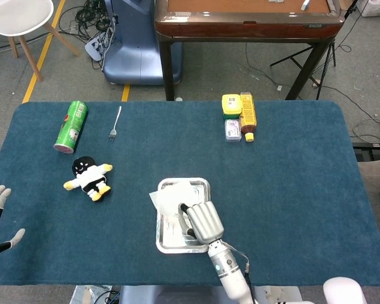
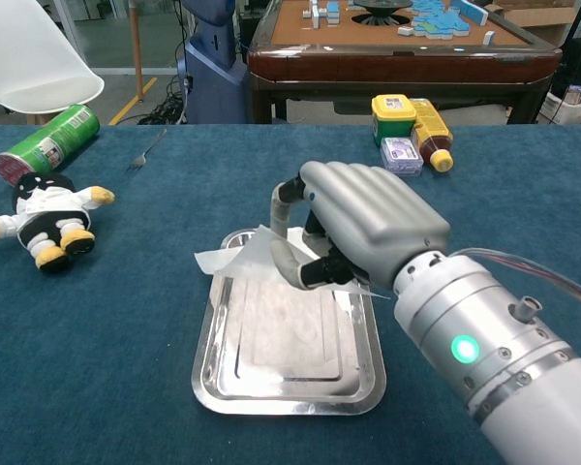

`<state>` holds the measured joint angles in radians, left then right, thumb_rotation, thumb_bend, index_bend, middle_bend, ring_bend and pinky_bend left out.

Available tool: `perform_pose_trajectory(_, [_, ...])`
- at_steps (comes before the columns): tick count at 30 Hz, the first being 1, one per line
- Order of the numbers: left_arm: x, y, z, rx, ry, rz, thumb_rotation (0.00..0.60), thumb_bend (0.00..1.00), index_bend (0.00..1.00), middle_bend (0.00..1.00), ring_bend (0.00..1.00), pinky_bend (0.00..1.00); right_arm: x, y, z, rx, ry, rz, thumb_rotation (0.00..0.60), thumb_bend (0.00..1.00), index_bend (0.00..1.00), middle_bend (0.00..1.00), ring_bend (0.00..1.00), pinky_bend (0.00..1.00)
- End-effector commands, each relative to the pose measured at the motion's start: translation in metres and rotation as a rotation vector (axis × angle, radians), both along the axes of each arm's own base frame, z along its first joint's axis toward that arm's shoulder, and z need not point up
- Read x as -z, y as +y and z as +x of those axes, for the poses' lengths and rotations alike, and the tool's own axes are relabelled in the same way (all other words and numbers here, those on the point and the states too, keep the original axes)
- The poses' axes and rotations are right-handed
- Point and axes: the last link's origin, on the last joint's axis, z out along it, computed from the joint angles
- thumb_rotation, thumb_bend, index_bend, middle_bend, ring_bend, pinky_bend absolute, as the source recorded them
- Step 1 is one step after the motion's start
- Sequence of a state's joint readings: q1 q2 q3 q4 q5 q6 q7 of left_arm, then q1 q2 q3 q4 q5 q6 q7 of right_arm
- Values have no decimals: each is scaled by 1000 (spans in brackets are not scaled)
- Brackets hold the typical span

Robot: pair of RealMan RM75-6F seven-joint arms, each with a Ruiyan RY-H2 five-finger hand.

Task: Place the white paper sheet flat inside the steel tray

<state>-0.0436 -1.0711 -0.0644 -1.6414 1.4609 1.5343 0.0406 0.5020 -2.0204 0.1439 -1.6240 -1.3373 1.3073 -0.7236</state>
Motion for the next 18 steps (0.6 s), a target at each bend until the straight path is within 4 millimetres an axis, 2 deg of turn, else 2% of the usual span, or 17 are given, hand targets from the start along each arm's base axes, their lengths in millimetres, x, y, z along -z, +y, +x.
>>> perform_pose_trajectory(1, [0,0,0,0,1,-1,600,222,0,0,0,213,2,0,1,1,-6,2,600,512,615,1000,1000,1000])
perform_pose_trajectory(10, [1,0,0,1,4,-5,600,222,0,0,0,214,9,-3,3,8,-22,4,600,487,616,1000,1000,1000])
perform_pose_trajectory(18, [1,-1,0,2,3,-4,600,222,0,0,0,213,12,-6,3,16,-23,1,600,386,615,1000,1000,1000])
